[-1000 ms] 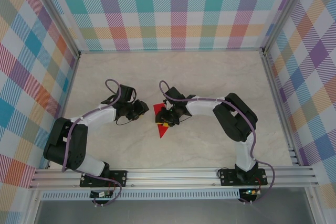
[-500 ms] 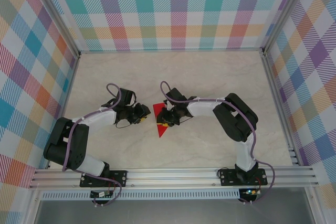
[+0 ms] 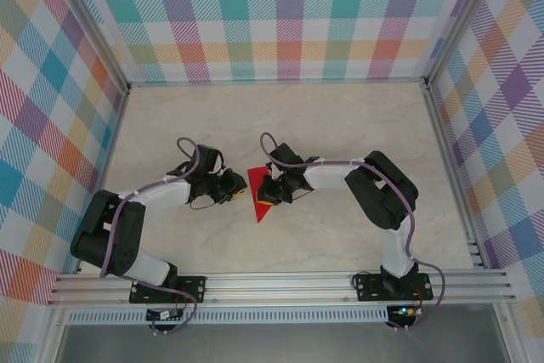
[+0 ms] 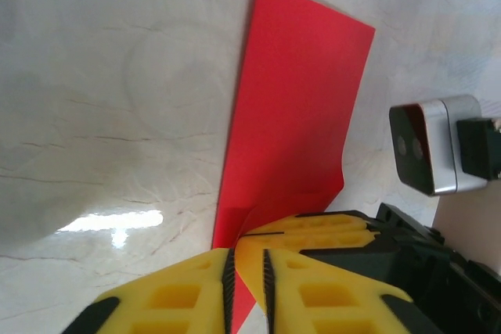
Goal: Fold a paper plane with a square sheet of paper (pick it up from the middle)
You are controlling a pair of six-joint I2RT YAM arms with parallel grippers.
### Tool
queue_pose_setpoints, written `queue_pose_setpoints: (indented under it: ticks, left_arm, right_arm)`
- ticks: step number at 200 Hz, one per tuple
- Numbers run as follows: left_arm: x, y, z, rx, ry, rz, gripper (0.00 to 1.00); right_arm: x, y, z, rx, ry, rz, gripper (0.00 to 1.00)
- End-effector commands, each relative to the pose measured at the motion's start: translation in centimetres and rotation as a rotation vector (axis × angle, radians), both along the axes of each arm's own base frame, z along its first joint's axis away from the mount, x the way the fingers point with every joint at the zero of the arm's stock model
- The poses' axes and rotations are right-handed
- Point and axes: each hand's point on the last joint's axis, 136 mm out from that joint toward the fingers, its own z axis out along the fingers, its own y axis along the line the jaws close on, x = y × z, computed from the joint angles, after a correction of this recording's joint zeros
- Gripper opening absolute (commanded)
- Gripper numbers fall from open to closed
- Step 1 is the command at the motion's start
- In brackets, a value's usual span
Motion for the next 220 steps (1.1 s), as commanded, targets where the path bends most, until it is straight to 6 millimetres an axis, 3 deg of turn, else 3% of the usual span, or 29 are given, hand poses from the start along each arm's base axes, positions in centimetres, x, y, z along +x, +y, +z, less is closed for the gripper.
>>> queue_pose_setpoints:
  ticks: [1, 42, 132, 220]
  left_arm:
    - [-0.9, -1.5, -0.3, -0.032, 0.012, -0.048, 0.13]
    - [-1.5, -2.8, -1.2, -0.04, 0.033, -0.089, 0.0]
    - [-1.3, -3.5, -2.7, -0.012, 0.061, -0.105, 0.0]
    - [-0.7, -1.8, -4.1, 0.101, 0.064, -0.054, 0.0]
  right_arm:
    - [-1.1, -2.2, -3.0, -0.119, 0.035, -0.01, 0.05]
    - [-1.1, -2.5, -3.2, -0.132, 0.038, -0.013, 0.02]
    - [-1.0, -2.5, -3.2, -0.133, 0.04, -0.015, 0.01]
    - [-1.2, -2.7, -3.3, -0.144, 0.044, -0.016, 0.01]
